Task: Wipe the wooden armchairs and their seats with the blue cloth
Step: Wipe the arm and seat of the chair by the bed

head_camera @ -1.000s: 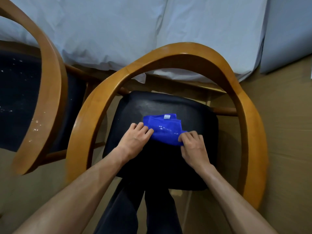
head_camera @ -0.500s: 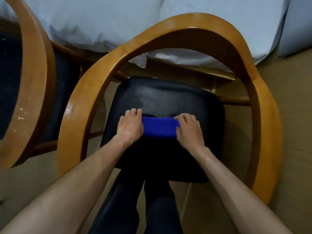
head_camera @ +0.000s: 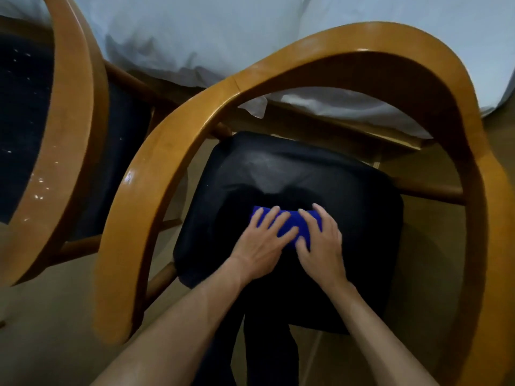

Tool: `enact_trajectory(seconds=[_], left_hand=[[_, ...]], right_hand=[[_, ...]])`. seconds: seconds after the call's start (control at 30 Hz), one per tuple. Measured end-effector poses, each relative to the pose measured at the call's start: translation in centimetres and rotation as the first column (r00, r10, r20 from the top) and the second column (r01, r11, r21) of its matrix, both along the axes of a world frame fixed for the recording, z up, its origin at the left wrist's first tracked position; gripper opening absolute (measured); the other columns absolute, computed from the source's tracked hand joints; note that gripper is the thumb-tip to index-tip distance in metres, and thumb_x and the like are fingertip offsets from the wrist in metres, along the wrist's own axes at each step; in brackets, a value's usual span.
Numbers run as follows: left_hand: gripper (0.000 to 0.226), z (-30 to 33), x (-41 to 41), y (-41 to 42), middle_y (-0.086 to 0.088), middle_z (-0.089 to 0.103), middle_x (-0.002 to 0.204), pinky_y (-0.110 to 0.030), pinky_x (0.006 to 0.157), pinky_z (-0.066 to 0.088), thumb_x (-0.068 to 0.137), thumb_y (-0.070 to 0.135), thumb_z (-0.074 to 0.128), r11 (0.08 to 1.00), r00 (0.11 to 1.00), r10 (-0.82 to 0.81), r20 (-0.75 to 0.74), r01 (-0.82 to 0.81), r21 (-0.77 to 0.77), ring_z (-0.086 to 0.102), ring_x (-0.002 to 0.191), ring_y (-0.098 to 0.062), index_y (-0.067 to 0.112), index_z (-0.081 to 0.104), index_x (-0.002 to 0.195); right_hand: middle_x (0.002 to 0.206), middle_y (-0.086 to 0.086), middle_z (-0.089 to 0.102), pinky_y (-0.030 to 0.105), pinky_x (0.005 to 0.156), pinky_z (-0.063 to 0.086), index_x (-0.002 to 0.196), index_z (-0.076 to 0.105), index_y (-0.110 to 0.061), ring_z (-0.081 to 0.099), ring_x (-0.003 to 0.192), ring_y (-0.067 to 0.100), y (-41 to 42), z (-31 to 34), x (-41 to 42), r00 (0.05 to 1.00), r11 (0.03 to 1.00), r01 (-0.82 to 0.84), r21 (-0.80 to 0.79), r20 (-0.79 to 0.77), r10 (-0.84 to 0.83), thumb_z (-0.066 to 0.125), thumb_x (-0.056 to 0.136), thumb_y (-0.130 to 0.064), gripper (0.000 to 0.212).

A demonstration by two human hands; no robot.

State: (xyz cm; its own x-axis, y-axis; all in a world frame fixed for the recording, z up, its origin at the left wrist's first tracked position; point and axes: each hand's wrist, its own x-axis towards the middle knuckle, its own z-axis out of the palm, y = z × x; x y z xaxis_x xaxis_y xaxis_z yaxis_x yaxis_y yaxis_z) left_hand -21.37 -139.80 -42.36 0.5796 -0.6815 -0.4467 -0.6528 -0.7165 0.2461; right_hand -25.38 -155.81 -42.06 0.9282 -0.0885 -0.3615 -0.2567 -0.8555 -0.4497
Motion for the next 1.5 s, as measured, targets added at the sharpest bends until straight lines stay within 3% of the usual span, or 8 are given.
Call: enact_trajectory(seconds=[0.13, 0.27, 0.47, 0.6, 0.77, 1.07, 1.33, 1.5], left_hand=[[0.071, -2.7, 2.2, -2.4, -0.016, 0.0, 0.159, -0.06, 0.111, 0.019, 0.094, 0.042, 0.049, 0.965, 0.965, -0.251, -0.076, 0.256, 0.058, 0.01, 0.144, -0.039, 0.037, 0.007, 0.151], [0.061, -5.1, 2.1, -1.0, -0.019, 0.039, 0.145, -0.044, 0.09, 0.044, 0.091, 0.038, 0.05, 0.942, 0.934, -0.331, 0.134, 0.335, -0.011, 0.05, 0.116, -0.032, 0.036, 0.027, 0.147], [0.051, -6.2, 1.4, 3.0, -0.016, 0.041, 0.12, -0.041, 0.068, 0.047, 0.082, 0.025, 0.05, 0.952, 0.943, 0.27, 0.193, -0.232, -0.201, 0.056, 0.082, -0.033, 0.03, 0.043, 0.133], [0.056, -5.5, 3.8, 6.7, -0.018, 0.038, 0.127, -0.043, 0.087, 0.043, 0.09, 0.025, 0.056, 0.589, 0.58, 0.808, 0.102, -0.795, -0.146, 0.048, 0.104, -0.032, 0.03, 0.035, 0.141], [0.049, -5.4, 7.6, 4.5, -0.012, 0.033, 0.129, -0.036, 0.096, 0.031, 0.095, 0.029, 0.047, 0.189, 0.185, 0.982, 0.04, -0.966, -0.176, 0.038, 0.115, -0.027, 0.029, 0.033, 0.143], [0.049, -6.1, 9.8, 2.9, -0.019, 0.033, 0.139, -0.05, 0.099, 0.032, 0.095, 0.037, 0.046, 0.558, 0.544, 0.83, 0.121, -0.816, -0.154, 0.036, 0.122, -0.036, 0.027, 0.036, 0.142], [0.042, -6.4, 8.0, 6.6, -0.017, 0.035, 0.133, -0.054, 0.105, 0.03, 0.094, 0.031, 0.045, 0.041, 0.042, 0.999, -0.003, -0.992, -0.122, 0.035, 0.125, -0.038, 0.025, 0.038, 0.135], [0.037, -5.6, 12.2, 1.7, -0.022, 0.034, 0.137, -0.051, 0.106, 0.03, 0.096, 0.03, 0.046, 0.32, 0.317, 0.947, 0.044, -0.932, -0.173, 0.036, 0.124, -0.039, 0.02, 0.043, 0.131]], right_hand=[[0.147, 0.007, 0.035, 0.045, 0.107, 0.029, 0.134, 0.049, -0.018, 0.034, 0.134, 0.026, -3.3, -0.9, -0.9, 0.971, 0.972, 0.233, -0.024, -0.05, -0.234, 0.057, 0.091, -0.02, 0.044], [0.148, 0.006, 0.034, 0.044, 0.11, 0.025, 0.135, 0.049, -0.017, 0.031, 0.136, 0.024, -4.7, -2.6, -0.8, 0.974, 0.976, 0.213, -0.048, -0.074, -0.216, 0.055, 0.093, -0.023, 0.043], [0.144, 0.011, 0.04, 0.046, 0.105, 0.031, 0.131, 0.053, -0.012, 0.035, 0.133, 0.028, -2.5, -3.8, 0.9, 0.984, 0.984, 0.176, 0.004, 0.03, -0.176, 0.062, 0.089, -0.015, 0.043], [0.145, 0.01, 0.039, 0.049, 0.107, 0.03, 0.13, 0.053, -0.013, 0.031, 0.136, 0.029, -0.9, -4.9, 1.8, 0.994, 0.996, 0.09, -0.008, 0.065, -0.089, 0.059, 0.091, -0.02, 0.04], [0.15, 0.009, 0.03, 0.055, 0.107, 0.028, 0.131, 0.053, -0.018, 0.02, 0.141, 0.027, -0.3, -5.7, 1.3, 0.997, 0.996, 0.069, -0.051, 0.046, -0.066, 0.054, 0.092, -0.031, 0.042], [0.151, 0.006, 0.027, 0.055, 0.105, 0.029, 0.132, 0.053, -0.023, 0.019, 0.141, 0.027, -0.2, -6.3, 1.1, 0.999, 0.995, 0.038, -0.096, 0.03, -0.035, 0.047, 0.087, -0.041, 0.049], [0.156, 0.002, 0.018, 0.053, 0.111, 0.021, 0.138, 0.048, -0.026, 0.007, 0.145, 0.022, -0.8, -5.0, 1.7, 0.996, 0.999, 0.027, -0.037, -0.081, -0.029, 0.062, 0.089, -0.031, 0.052], [0.159, -0.004, 0.009, 0.048, 0.115, 0.011, 0.141, 0.042, -0.03, -0.004, 0.146, 0.015, -0.6, -4.8, 1.9, 0.99, 0.998, 0.06, 0.008, -0.125, -0.058, 0.057, 0.091, -0.035, 0.053]])
